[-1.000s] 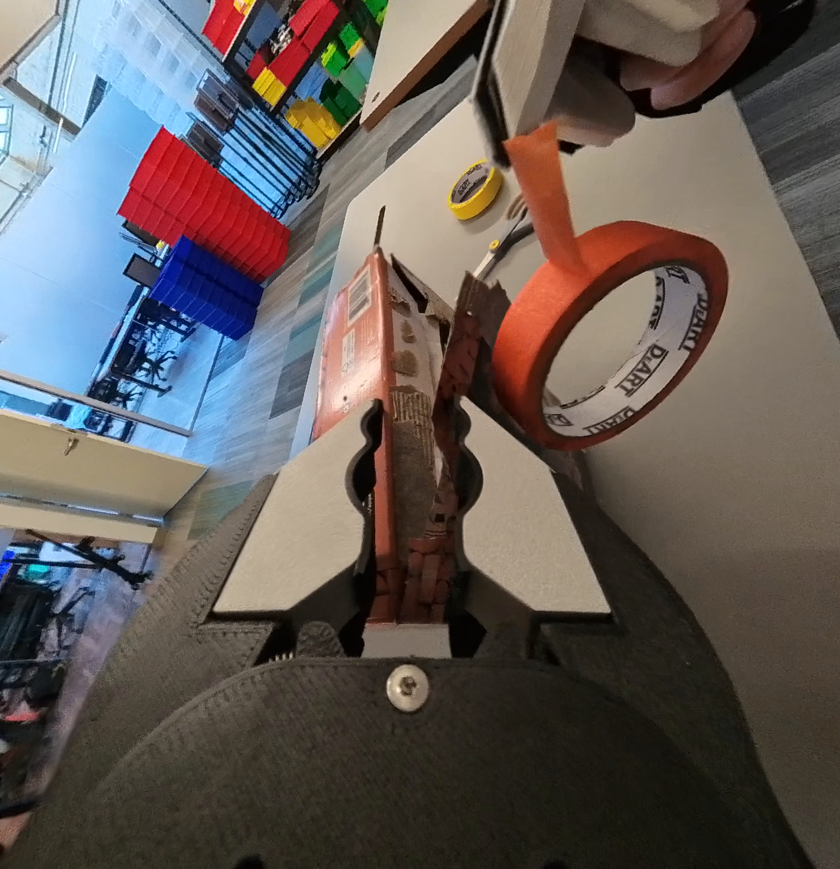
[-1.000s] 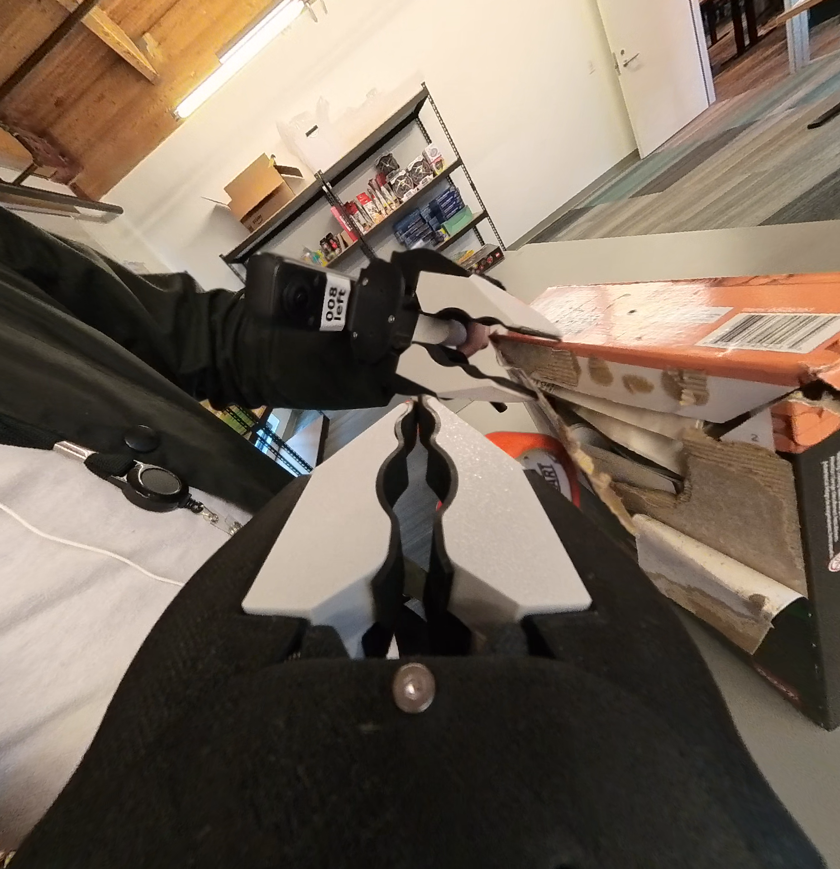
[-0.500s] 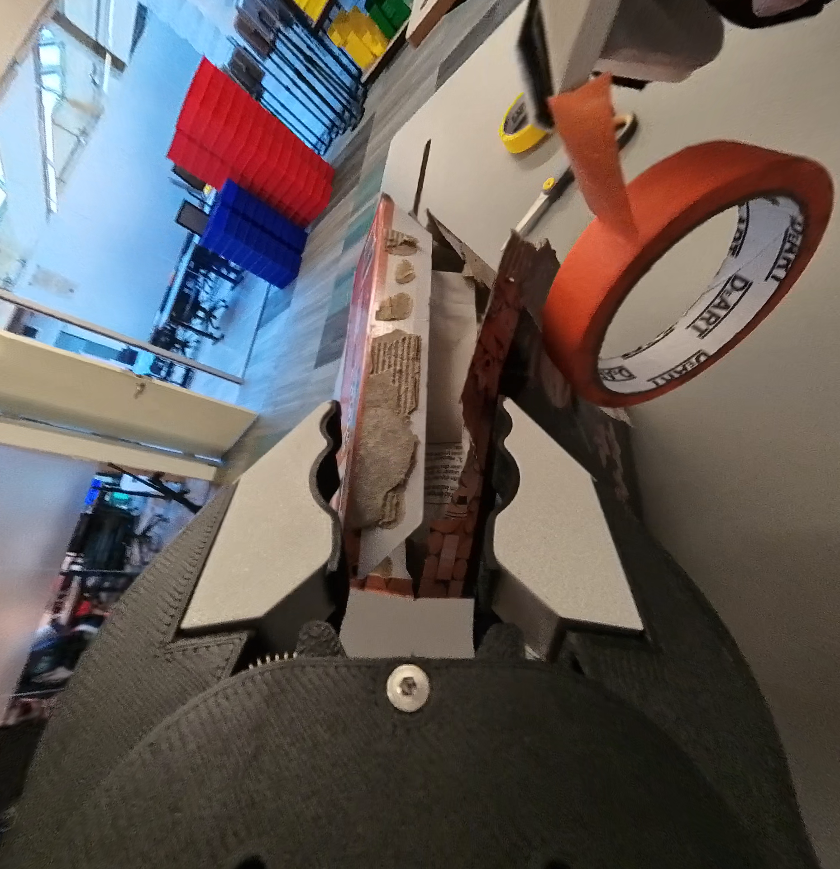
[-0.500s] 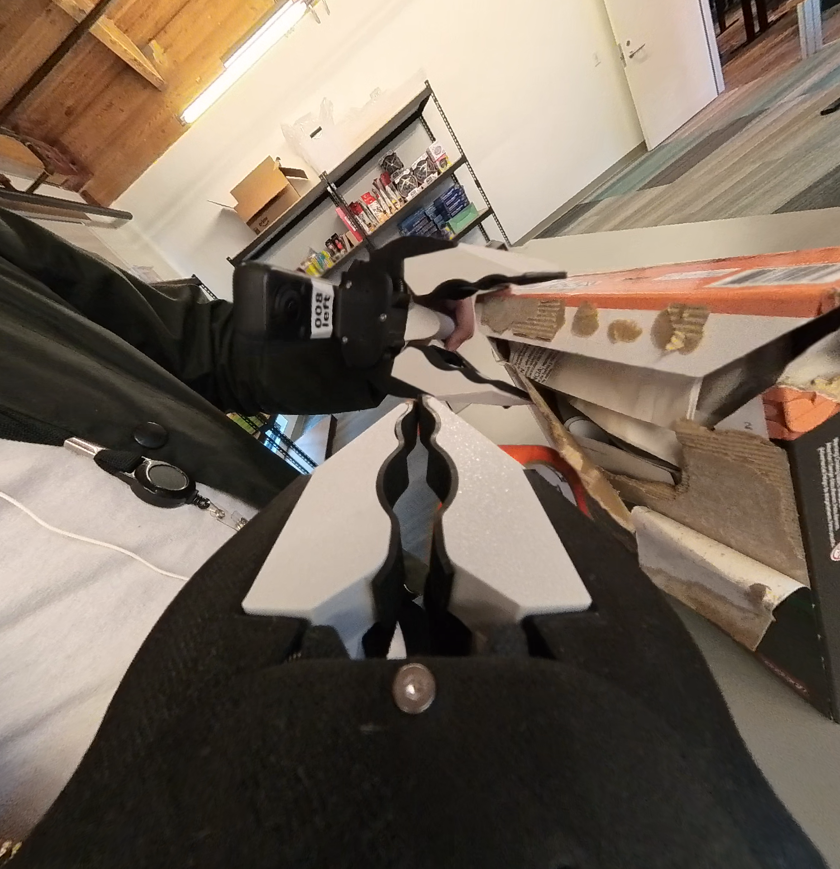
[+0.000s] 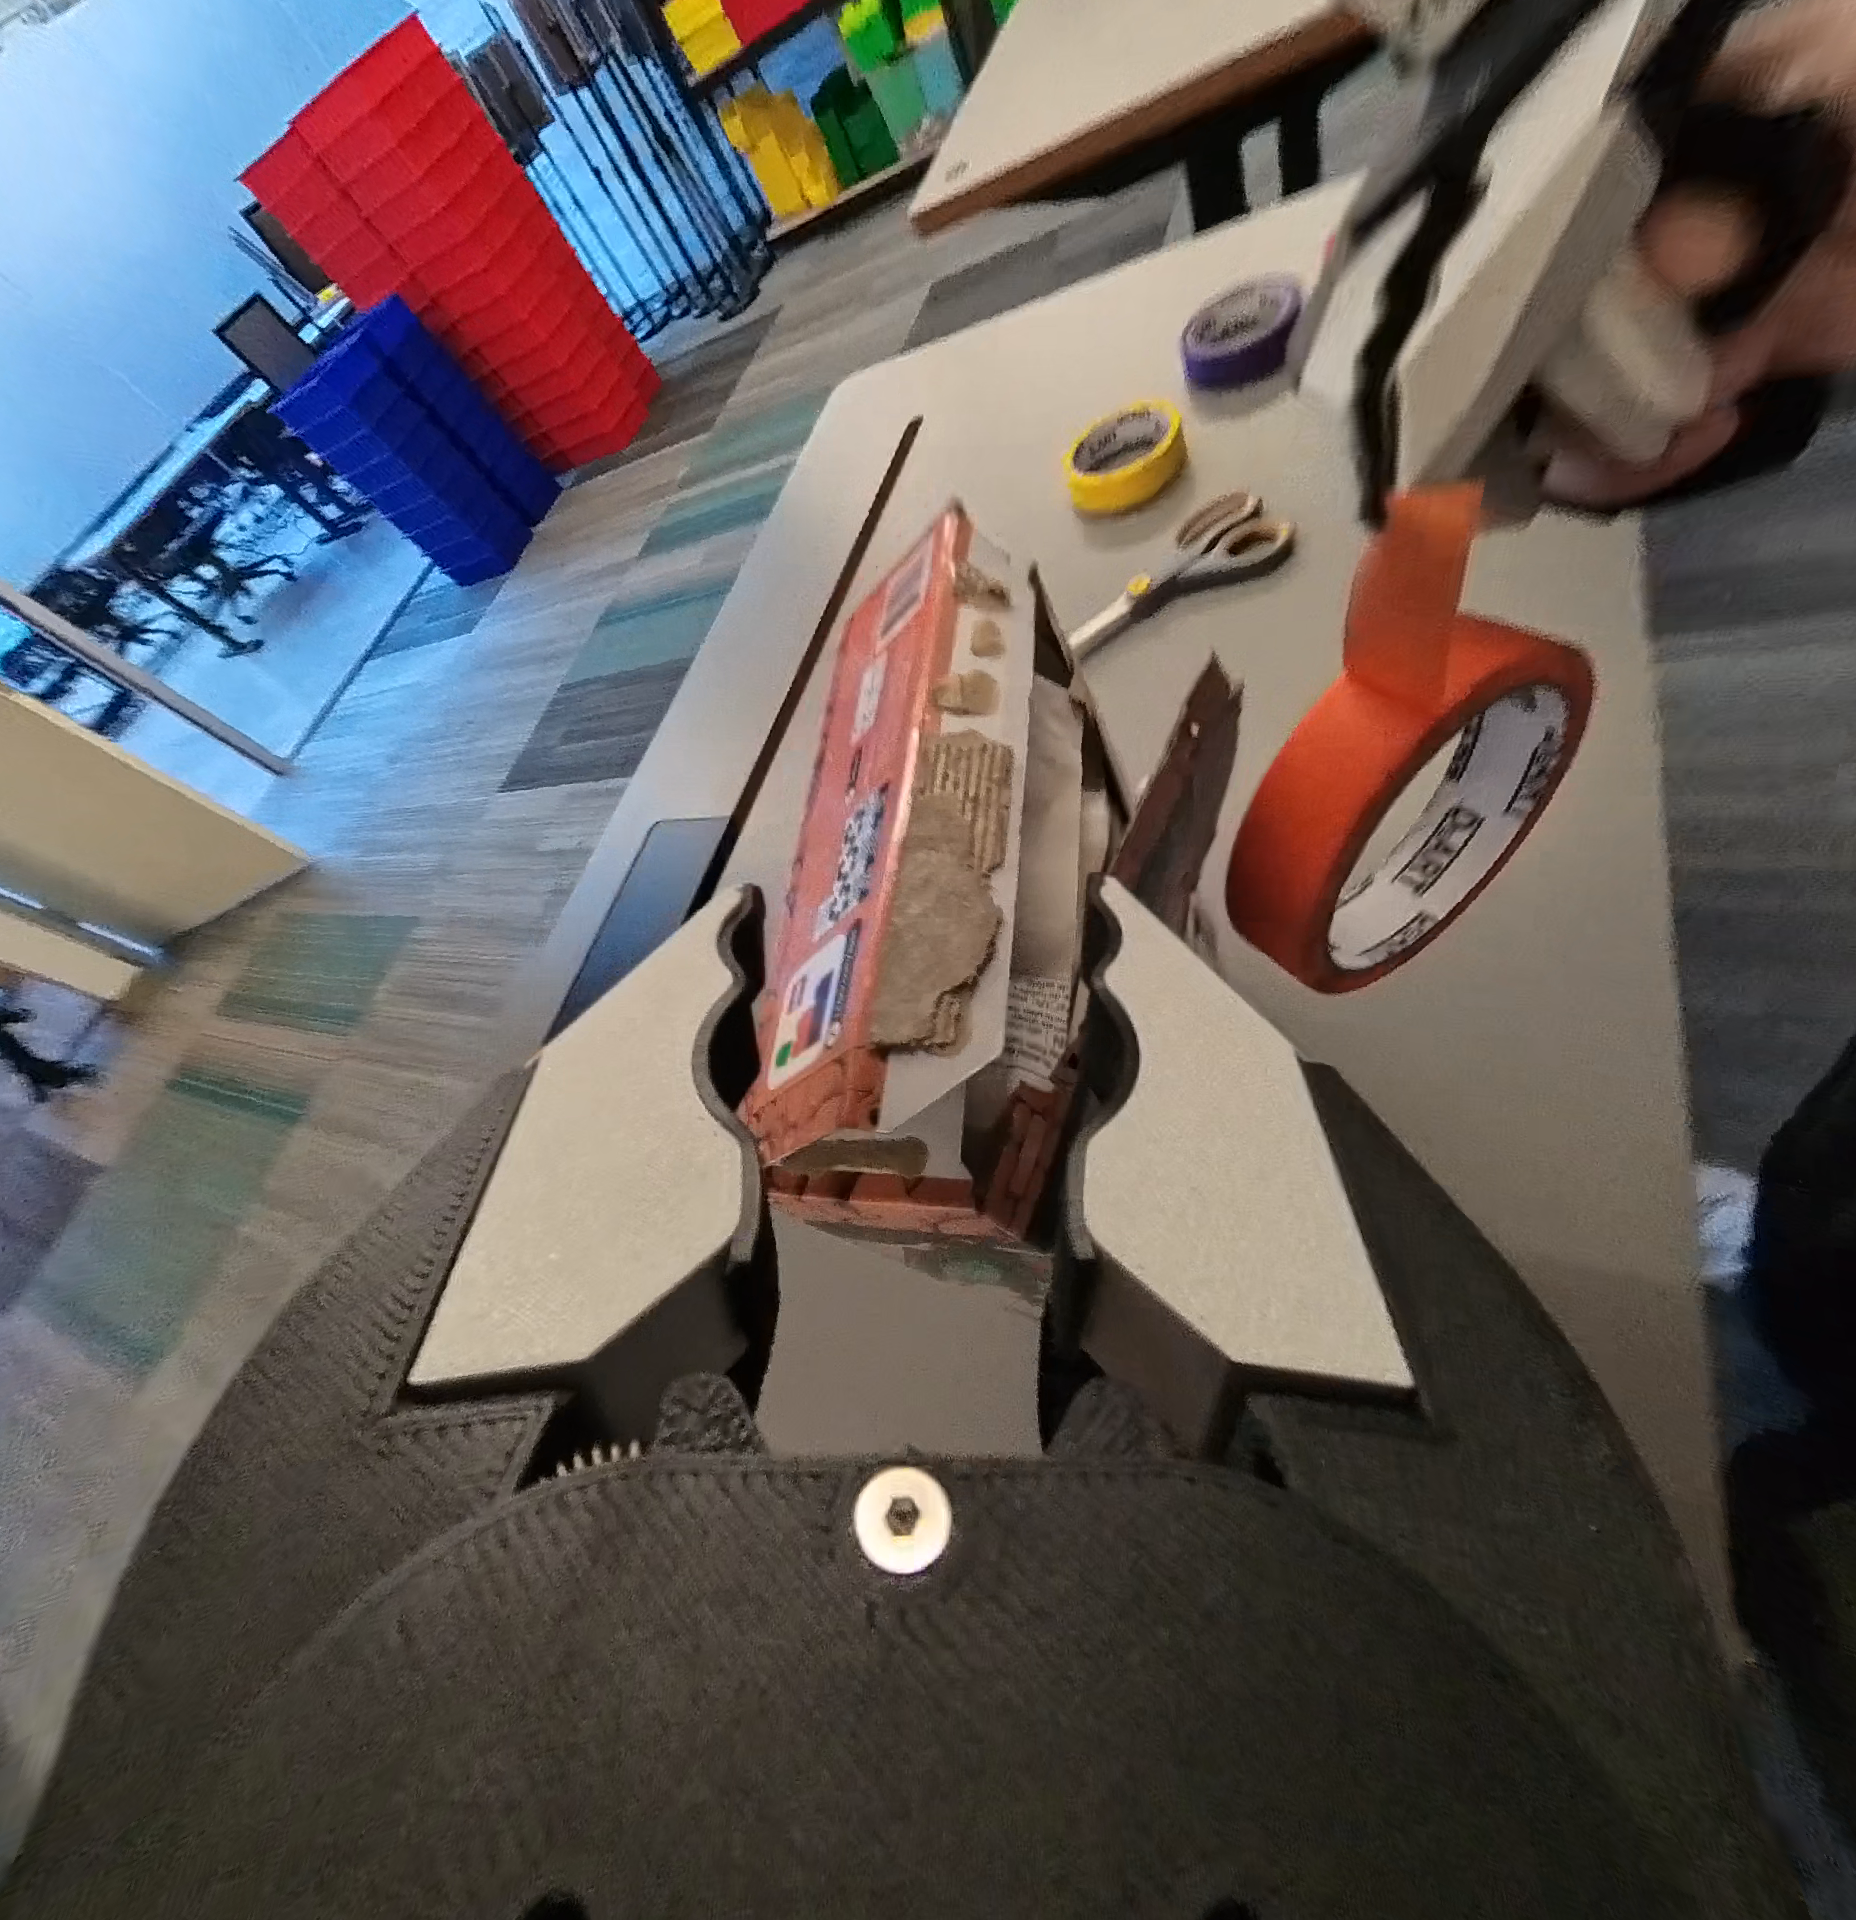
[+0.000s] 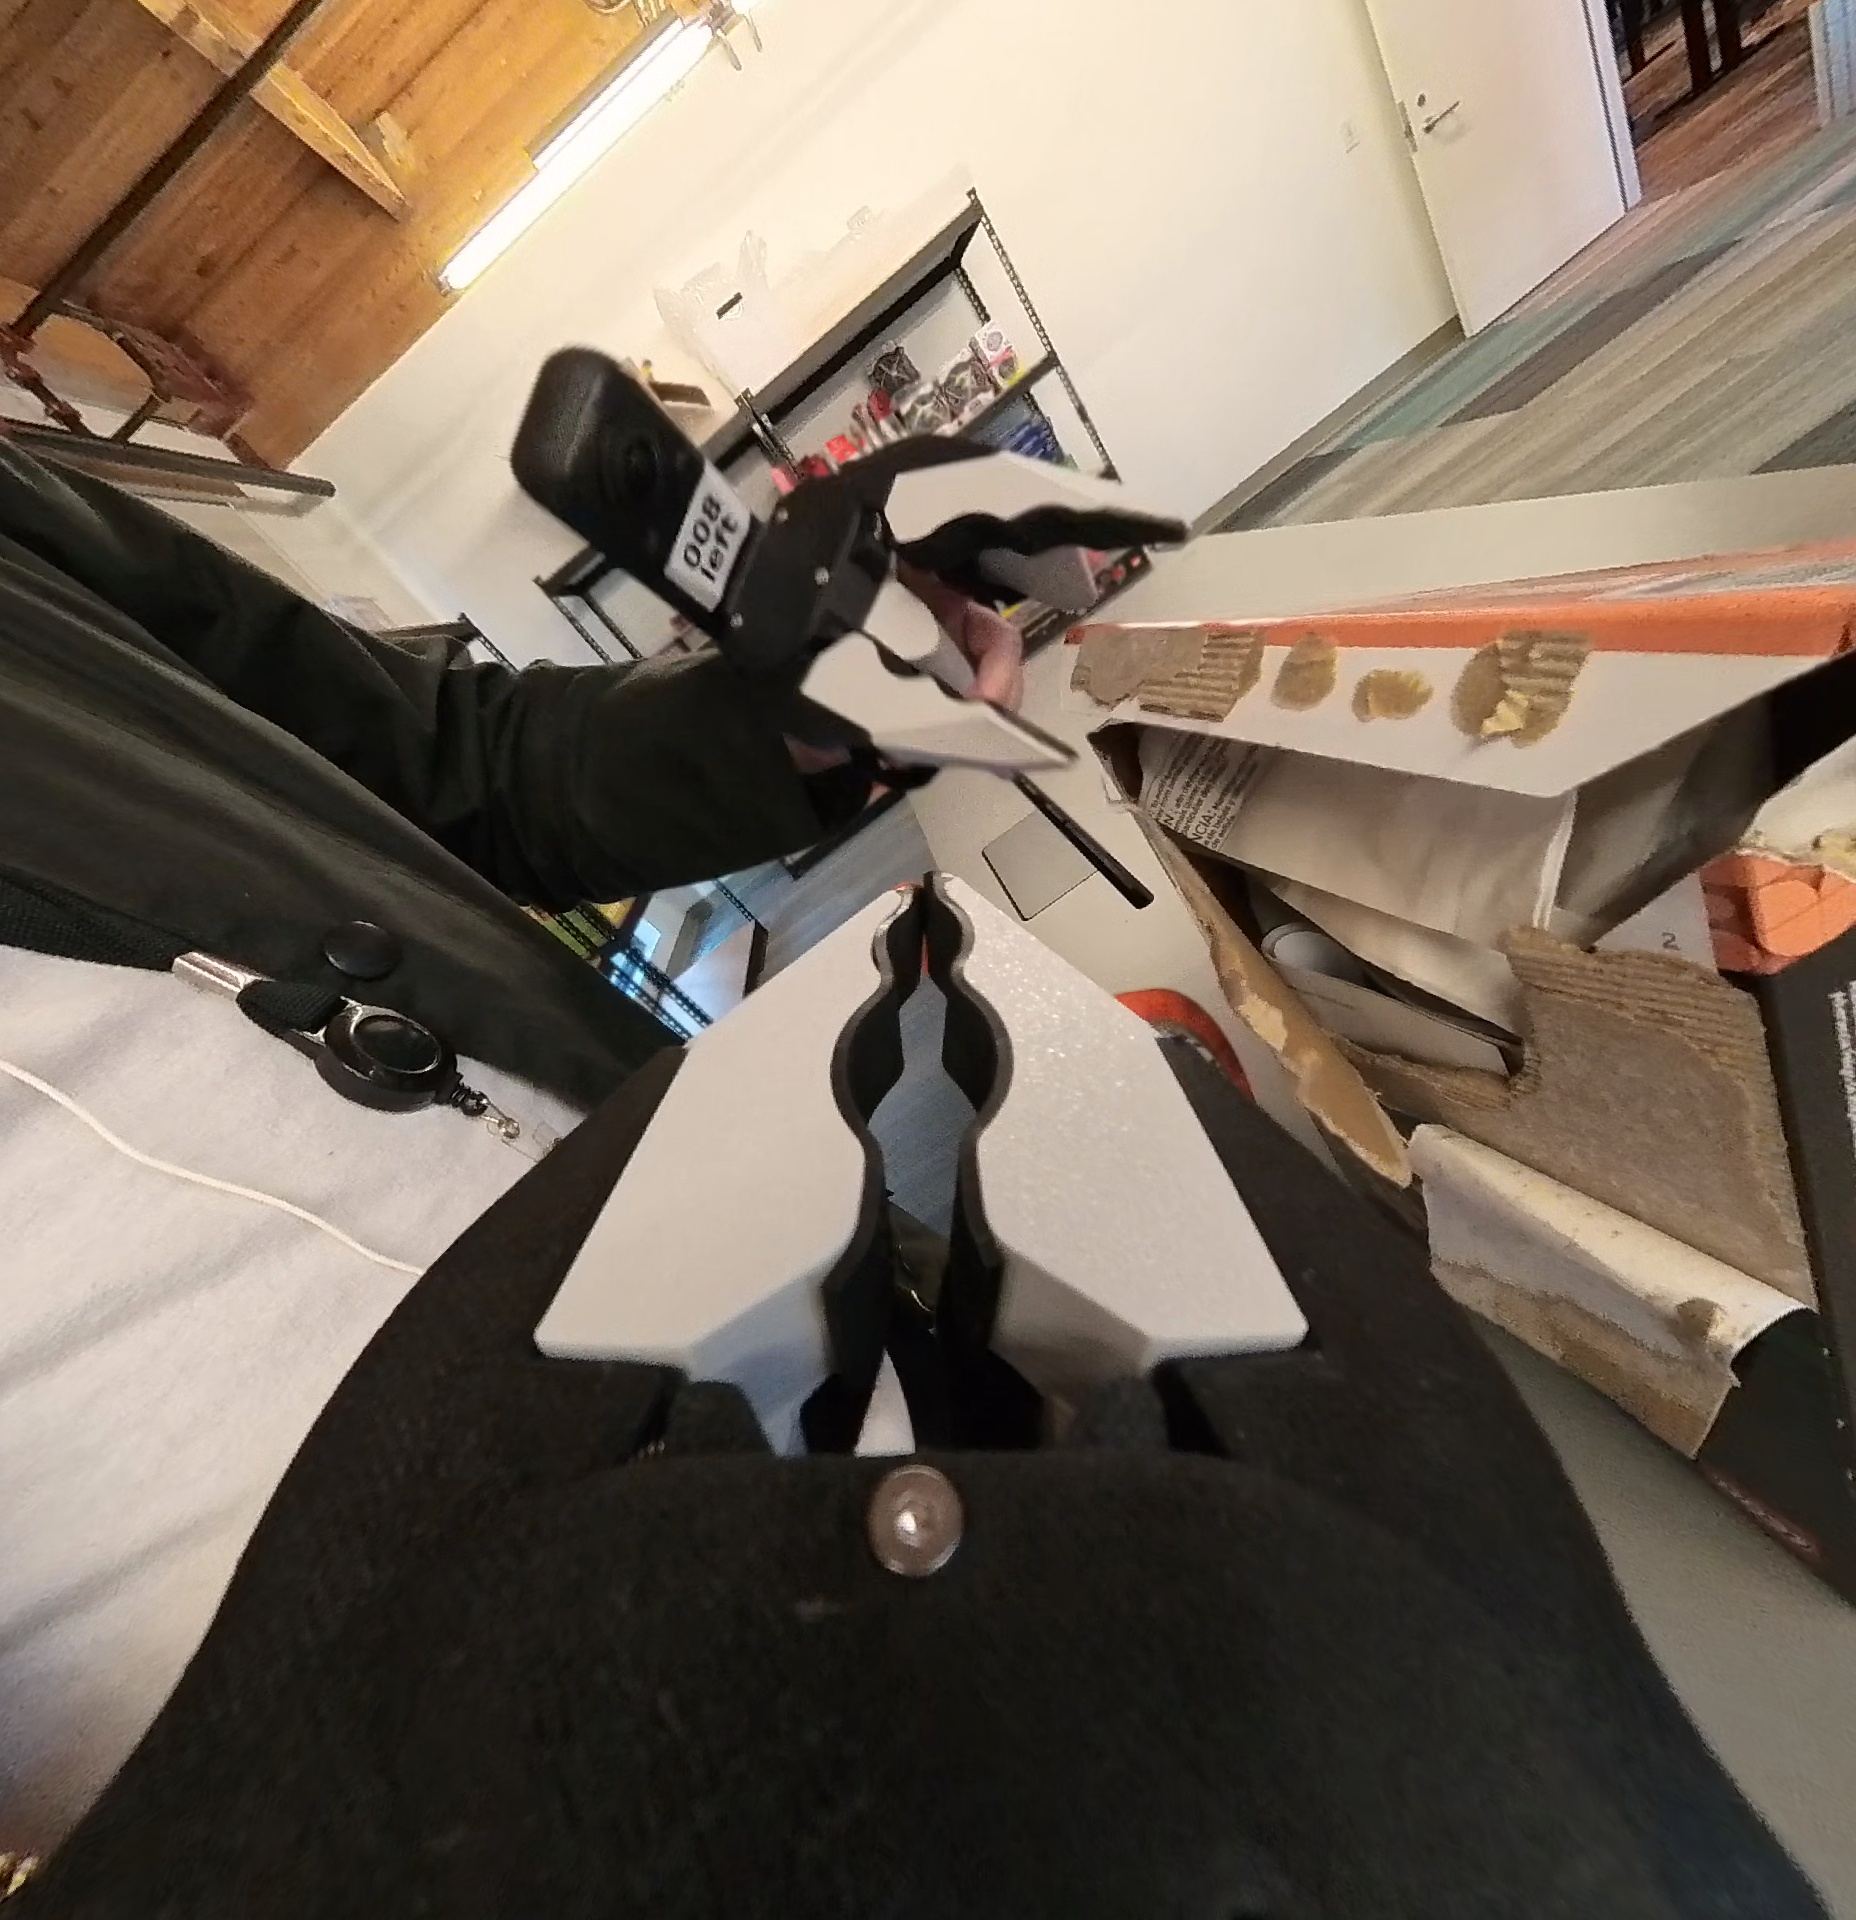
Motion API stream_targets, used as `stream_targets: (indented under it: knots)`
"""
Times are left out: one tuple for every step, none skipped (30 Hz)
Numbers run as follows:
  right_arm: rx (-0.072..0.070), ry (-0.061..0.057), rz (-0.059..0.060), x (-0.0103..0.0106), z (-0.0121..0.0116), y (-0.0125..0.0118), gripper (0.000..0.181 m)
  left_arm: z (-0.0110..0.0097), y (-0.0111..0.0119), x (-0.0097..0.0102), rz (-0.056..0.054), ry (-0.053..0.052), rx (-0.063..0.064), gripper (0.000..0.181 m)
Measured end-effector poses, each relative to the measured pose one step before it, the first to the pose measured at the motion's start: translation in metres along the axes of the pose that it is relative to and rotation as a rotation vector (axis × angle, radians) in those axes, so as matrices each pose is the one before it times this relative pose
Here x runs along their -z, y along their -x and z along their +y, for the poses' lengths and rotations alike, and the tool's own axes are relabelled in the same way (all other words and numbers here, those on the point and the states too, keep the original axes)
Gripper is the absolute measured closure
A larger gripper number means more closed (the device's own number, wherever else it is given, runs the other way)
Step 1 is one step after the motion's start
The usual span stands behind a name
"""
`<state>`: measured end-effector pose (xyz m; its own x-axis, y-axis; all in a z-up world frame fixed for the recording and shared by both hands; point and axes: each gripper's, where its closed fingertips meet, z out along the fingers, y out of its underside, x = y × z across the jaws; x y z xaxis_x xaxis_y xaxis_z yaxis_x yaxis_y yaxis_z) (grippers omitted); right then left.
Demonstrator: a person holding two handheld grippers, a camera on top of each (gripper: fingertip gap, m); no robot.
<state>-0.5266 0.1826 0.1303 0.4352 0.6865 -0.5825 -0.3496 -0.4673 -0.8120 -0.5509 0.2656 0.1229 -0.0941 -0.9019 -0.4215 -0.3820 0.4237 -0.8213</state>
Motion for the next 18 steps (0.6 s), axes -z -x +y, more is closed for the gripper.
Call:
stream_targets:
  knots:
    - [-0.0018, -0.0010, -0.0001, 0.00031, 0.00033, -0.00021, 0.181, -0.00573, 0.00528, 0.00466, 0.0096, -0.0196, 0.0426, 0.123]
    - [-0.0019, -0.0006, 0.0000, 0.00034, 0.00031, -0.00016, 0.181, -0.00588, 0.00628, 0.00376, 0.0116, -0.0176, 0.0477, 0.124]
    - [-0.0021, -0.0007, -0.0013, 0.00039, 0.00035, 0.00011, 0.181, -0.00511, 0.00371, 0.00212, 0.0361, -0.0116, 0.0573, 0.129]
    - [-0.0022, -0.0001, -0.0025, 0.00023, 0.00028, 0.00025, 0.181, -0.00344, 0.00176, -0.00015, 0.0549, 0.0008, 0.0610, 0.131]
    - [-0.0010, 0.0007, -0.0017, 0.00018, 0.00052, 0.00021, 0.181, -0.00041, 0.00238, -0.00253, 0.0498, 0.0188, 0.0498, 0.126]
    - [0.0005, 0.0013, 0.0001, -0.00001, 0.00054, -0.00008, 0.181, 0.00305, 0.00117, -0.00431, 0.0520, 0.0386, 0.0271, 0.125]
    - [0.0000, 0.0023, 0.0004, 0.00001, 0.00063, -0.00015, 0.181, 0.00426, 0.00138, -0.00512, 0.0393, 0.0429, -0.0002, 0.128]
    - [-0.0004, 0.0017, -0.0003, -0.00001, 0.00046, -0.00014, 0.181, 0.00403, 0.00177, -0.00570, 0.0201, 0.0351, -0.0136, 0.128]
    - [0.0009, -0.0007, -0.0001, 0.00003, -0.00001, 0.00026, 0.181, 0.00423, 0.00033, -0.00579, 0.0193, 0.0342, -0.0195, 0.131]
    - [0.0018, -0.0027, 0.0002, 0.00018, -0.00037, 0.00056, 0.181, 0.00389, 0.00093, -0.00529, 0.0079, 0.0351, -0.0182, 0.132]
    - [0.0019, -0.0034, 0.0005, 0.00044, -0.00031, 0.00074, 0.181, 0.00223, -0.00137, -0.00461, 0.0161, 0.0249, -0.0152, 0.131]
    - [0.0008, -0.0029, 0.0022, 0.00062, -0.00007, 0.00048, 0.181, 0.00258, -0.00110, -0.00387, 0.0122, 0.0279, -0.0130, 0.130]
    - [-0.0004, -0.0030, 0.0024, 0.00075, 0.00033, 0.00045, 0.181, 0.00223, -0.00096, -0.00295, 0.0085, 0.0264, -0.0200, 0.129]
    - [-0.0018, -0.0026, 0.0016, 0.00096, 0.00063, 0.00033, 0.181, 0.00165, -0.00091, -0.00183, 0.0068, 0.0202, -0.0244, 0.128]
    - [-0.0017, -0.0013, 0.0020, 0.00092, 0.00080, 0.00024, 0.181, 0.00058, -0.00047, -0.00087, 0.0042, 0.0131, -0.0188, 0.130]
    - [-0.0004, -0.0005, 0.0028, 0.00098, 0.00099, -0.00002, 0.181, 0.00040, -0.00155, -0.00035, 0.0133, 0.0100, -0.0066, 0.136]
    - [-0.0011, -0.0003, 0.0021, 0.00091, 0.00084, -0.00012, 0.181, 0.00086, -0.00192, -0.00053, 0.0170, 0.0100, 0.0005, 0.144]
    - [-0.0023, -0.0013, 0.0007, 0.00066, 0.00056, -0.00006, 0.181, 0.00123, 0.00026, -0.00090, -0.0008, 0.0080, -0.0038, 0.146]
